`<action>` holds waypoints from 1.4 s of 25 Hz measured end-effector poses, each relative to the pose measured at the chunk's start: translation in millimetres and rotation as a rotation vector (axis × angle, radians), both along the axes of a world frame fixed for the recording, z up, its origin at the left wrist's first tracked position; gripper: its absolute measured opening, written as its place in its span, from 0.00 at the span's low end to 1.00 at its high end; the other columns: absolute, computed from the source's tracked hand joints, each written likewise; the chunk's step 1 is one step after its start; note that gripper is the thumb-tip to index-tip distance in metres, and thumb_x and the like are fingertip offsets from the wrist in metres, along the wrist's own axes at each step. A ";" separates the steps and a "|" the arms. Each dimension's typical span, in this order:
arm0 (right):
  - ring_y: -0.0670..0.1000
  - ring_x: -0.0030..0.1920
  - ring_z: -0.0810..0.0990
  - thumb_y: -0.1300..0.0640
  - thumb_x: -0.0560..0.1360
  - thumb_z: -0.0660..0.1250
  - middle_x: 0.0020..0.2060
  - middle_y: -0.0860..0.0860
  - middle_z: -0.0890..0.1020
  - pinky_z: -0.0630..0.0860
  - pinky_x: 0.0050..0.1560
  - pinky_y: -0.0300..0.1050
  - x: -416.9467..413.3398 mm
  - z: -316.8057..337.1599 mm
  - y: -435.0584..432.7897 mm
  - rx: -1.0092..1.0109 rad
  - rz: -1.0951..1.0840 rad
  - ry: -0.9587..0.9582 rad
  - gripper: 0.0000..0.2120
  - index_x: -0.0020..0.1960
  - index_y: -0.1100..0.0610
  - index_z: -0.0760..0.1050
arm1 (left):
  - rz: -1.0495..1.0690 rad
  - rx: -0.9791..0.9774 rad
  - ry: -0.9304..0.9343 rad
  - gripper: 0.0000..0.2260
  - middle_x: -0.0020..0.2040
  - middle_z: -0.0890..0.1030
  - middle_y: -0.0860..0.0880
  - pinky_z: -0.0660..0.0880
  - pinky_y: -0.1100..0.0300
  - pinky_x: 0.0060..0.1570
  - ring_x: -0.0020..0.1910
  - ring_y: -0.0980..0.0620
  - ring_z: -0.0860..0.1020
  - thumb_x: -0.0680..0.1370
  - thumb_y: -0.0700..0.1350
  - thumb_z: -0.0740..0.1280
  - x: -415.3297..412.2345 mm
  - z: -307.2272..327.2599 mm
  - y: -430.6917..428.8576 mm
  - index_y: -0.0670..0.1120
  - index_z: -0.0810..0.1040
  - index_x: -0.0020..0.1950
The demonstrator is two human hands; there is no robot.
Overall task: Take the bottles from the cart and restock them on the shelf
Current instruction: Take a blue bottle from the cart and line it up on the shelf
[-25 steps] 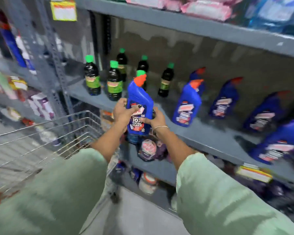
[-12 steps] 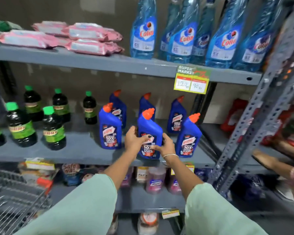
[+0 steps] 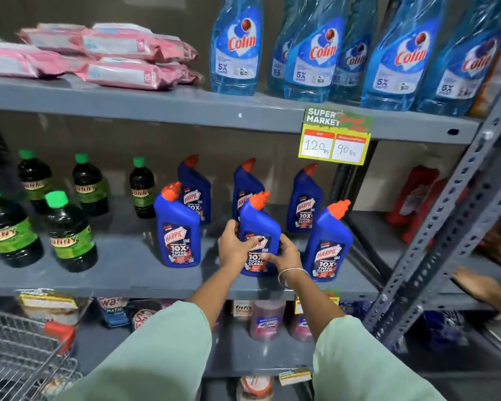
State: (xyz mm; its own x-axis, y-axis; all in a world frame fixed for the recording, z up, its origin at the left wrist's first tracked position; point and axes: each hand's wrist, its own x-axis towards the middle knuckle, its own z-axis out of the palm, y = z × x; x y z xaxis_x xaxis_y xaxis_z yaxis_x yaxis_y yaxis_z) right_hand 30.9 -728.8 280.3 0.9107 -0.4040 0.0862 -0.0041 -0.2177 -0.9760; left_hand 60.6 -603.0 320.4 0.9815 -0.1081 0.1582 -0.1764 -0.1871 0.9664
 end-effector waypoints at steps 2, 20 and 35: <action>0.56 0.50 0.79 0.73 0.65 0.72 0.49 0.58 0.80 0.78 0.54 0.52 -0.4 -1.0 -1.6 0.000 0.017 -0.005 0.22 0.57 0.64 0.72 | -0.007 0.005 -0.004 0.14 0.42 0.78 0.49 0.72 0.65 0.36 0.40 0.51 0.76 0.67 0.37 0.73 -0.5 -1.4 1.2 0.44 0.69 0.44; 0.55 0.49 0.79 0.63 0.71 0.70 0.52 0.61 0.81 0.79 0.49 0.43 -24.9 -4.8 11.8 0.205 -0.026 0.015 0.13 0.55 0.64 0.76 | -0.221 0.117 0.249 0.14 0.58 0.80 0.40 0.77 0.41 0.57 0.56 0.41 0.79 0.73 0.38 0.68 -3.4 -43.1 26.3 0.43 0.73 0.58; 0.56 0.51 0.79 0.62 0.70 0.71 0.56 0.64 0.80 0.78 0.57 0.53 -26.2 -5.2 12.6 0.160 -0.055 0.035 0.16 0.56 0.65 0.75 | -0.197 0.084 0.248 0.14 0.57 0.80 0.38 0.78 0.44 0.55 0.56 0.41 0.79 0.73 0.36 0.67 -6.2 -42.8 25.1 0.41 0.73 0.58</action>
State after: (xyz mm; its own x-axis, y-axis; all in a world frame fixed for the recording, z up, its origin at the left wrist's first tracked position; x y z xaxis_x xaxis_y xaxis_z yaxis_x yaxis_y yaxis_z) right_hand 4.7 -716.2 275.2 0.8882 -0.4593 -0.0143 -0.0459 -0.0577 -0.9973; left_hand 54.4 -577.9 277.7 0.9478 -0.3026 -0.1004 0.0214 -0.2540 0.9670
